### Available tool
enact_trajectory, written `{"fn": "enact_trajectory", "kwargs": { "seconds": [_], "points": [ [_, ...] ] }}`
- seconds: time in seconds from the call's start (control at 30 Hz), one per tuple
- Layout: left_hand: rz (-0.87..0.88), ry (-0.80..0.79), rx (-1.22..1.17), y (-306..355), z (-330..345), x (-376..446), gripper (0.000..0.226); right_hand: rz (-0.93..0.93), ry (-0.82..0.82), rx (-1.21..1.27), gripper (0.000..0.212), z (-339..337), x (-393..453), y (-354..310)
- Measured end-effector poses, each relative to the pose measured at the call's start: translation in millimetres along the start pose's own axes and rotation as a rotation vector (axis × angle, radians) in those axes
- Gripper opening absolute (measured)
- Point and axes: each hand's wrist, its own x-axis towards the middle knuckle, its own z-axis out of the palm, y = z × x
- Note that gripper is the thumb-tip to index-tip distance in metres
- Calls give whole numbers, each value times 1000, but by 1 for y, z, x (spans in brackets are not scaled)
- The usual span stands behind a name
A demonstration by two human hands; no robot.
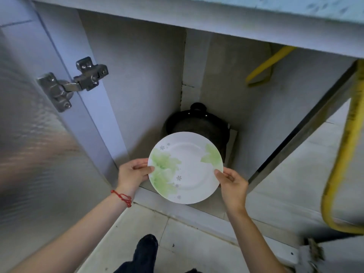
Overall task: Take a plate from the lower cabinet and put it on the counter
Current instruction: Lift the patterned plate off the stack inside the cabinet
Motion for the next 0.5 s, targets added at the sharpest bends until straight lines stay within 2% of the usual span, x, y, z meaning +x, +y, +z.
{"fn": "enact_trajectory", "kwargs": {
  "seconds": [0.33, 0.5],
  "points": [
    [-150, 18, 121, 11, 4, -38, 22, 119, 56, -138, 9, -28, -32, -10],
    [-226, 34, 155, 40, 2, -84, 23, 203, 71, -205, 27, -49, -70, -50]
  ]
}}
